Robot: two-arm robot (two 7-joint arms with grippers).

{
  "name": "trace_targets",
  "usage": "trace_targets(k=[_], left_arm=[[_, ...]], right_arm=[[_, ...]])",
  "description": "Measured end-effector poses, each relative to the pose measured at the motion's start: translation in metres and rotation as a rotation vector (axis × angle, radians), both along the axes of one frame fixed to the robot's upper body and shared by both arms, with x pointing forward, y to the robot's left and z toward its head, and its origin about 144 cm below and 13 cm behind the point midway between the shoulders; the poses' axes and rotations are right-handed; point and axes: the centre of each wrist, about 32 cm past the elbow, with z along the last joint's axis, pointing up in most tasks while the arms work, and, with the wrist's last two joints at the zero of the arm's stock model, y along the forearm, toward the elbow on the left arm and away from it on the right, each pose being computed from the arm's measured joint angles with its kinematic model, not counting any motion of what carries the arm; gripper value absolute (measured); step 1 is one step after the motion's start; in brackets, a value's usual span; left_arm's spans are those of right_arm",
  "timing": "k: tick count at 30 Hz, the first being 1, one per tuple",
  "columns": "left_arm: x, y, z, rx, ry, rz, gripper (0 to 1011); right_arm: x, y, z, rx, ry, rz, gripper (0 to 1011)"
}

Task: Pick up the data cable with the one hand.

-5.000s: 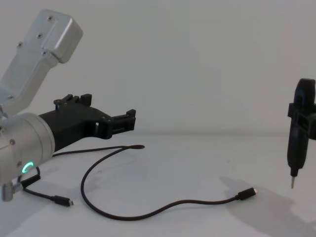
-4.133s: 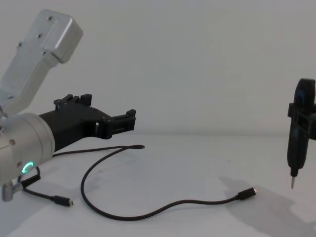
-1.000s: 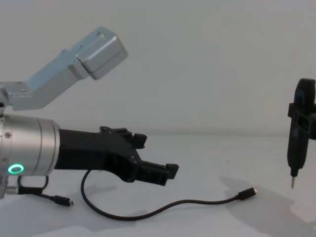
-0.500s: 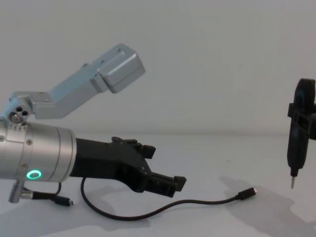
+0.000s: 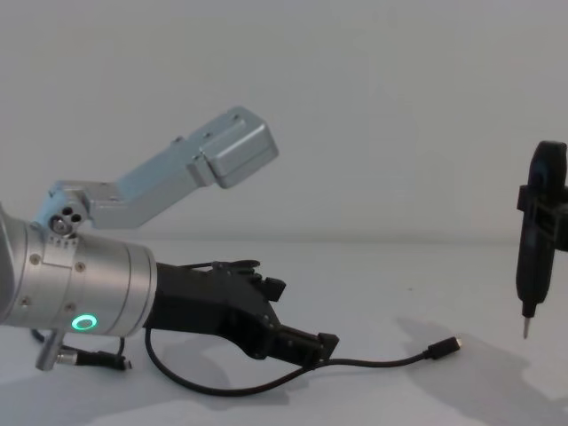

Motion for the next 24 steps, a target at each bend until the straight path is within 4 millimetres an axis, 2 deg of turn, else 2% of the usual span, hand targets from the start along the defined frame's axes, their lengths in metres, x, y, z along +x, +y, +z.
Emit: trace_targets(k=[24], left_arm=[[0.013,-0.01,-0.01,0.037,0.017,-0.005,1000]], right_arm=[[0.0,0.0,0.0,0.0,0.0,0.0,275]])
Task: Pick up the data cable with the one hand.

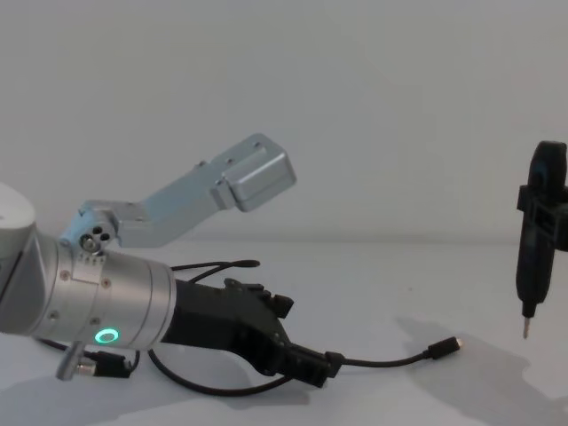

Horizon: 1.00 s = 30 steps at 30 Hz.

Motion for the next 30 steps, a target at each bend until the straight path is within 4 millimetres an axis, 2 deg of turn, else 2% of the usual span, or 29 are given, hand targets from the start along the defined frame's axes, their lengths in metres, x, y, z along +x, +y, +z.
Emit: trace_targets(k=[14,19,20,23,24,25,26,27,30], left_arm=[[0.0023,-0.0046,-0.0029,0.01,0.001,0.003,998],[0.0027,-0.0058,-0.0034,0.013,0.001,0.005,928],[0.0028,-0.0058,-0.0035,0.013,0.002,0.005,879],[0.0029,-0.0061,-0.0038,0.014,0.002,0.006,828],[0.003,-0.0064,-0.0039,0.015,0.002,0.006,773],[0.003,-0.0064,-0.004,0.015,0.003,0.007,763],[0.0031,-0.0065,-0.0041,0.015,0.003,0.007,697],[0.0031,-0.0065,-0.0041,0.015,0.003,0.007,697],[0.0032,-0.0066,-0.0042,0.016,0.003,0.008,580]], right_arm=[[0.0,0.0,0.0,0.0,0.0,0.0,275],[0.0,0.0,0.0,0.0,0.0,0.0,274],[0.0,0.0,0.0,0.0,0.0,0.0,274],[0.0,0.0,0.0,0.0,0.0,0.0,274],[0.0,0.0,0.0,0.0,0.0,0.0,275],[0.0,0.0,0.0,0.0,0.0,0.0,274],[0.0,0.0,0.0,0.0,0.0,0.0,274],[0.0,0.0,0.0,0.0,0.0,0.0,275],[0.0,0.0,0.0,0.0,0.0,0.0,274]])
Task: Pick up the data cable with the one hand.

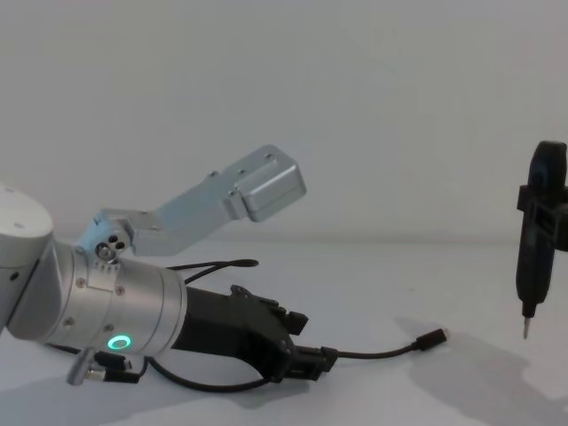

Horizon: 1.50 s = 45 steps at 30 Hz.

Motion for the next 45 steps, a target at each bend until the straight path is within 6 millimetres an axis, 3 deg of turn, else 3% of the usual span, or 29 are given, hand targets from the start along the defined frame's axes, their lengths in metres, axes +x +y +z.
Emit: trace_targets(k=[15,19,34,45], left_arm=[[0.0,0.0,0.0,0.002,0.0,0.002,108],[0.0,0.0,0.0,0.002,0.0,0.003,31],[-0.002,0.001,-0.001,-0.014,-0.044,-0.011,29],[-0.006,0.01,0.002,-0.062,-0.162,-0.092,29]], right_arm=[[0.0,0.0,0.0,0.0,0.0,0.0,275],[0.0,0.0,0.0,0.0,0.0,0.0,275],[0.0,0.0,0.001,0.002,-0.006,0.0,275],[0.001,-0.003,0.015,0.044,-0.062,0.015,275]])
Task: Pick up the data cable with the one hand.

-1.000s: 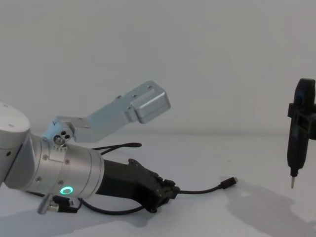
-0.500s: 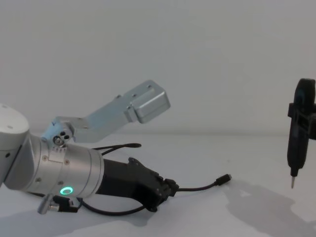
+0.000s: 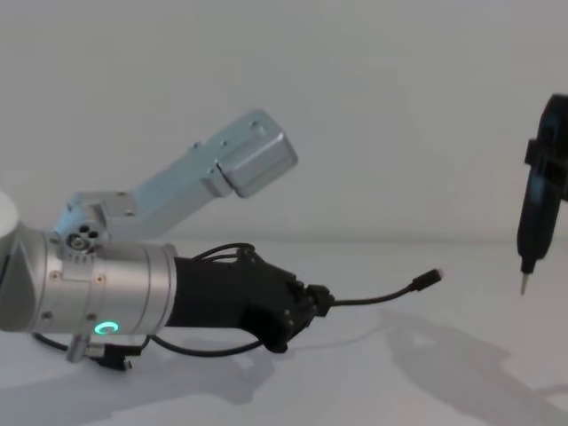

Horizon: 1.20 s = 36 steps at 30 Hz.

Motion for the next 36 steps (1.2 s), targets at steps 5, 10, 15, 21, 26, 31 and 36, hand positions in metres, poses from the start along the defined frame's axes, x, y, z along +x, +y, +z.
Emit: trace_targets(k=[5,10,15,21,26,31,36], left_arm=[[-0.002,0.007,0.004,-0.014,-0.065,-0.053,29],[-0.003,0.011,0.006,-0.019,-0.095,-0.079,29],[-0.003,0.013,0.008,-0.023,-0.116,-0.097,29],[-0.004,0.015,0.009,-0.025,-0.135,-0.113,29],[-0.004,0.016,0.01,-0.027,-0.145,-0.122,29],[-0.005,0.017,0.01,-0.029,-0.152,-0.128,31],[-0.005,0.017,0.01,-0.029,-0.156,-0.132,29]], right_arm=[[0.001,-0.002,0.011,0.039,-0.042,0.011,274],[0.003,-0.004,0.02,0.061,-0.075,0.017,274],[0.006,-0.005,0.027,0.082,-0.103,0.026,275],[0.009,-0.006,0.032,0.113,-0.12,0.037,275],[0.012,-0.006,0.031,0.143,-0.117,0.047,275],[0.015,-0.006,0.029,0.165,-0.108,0.056,275],[0.017,-0.006,0.027,0.182,-0.098,0.063,275]])
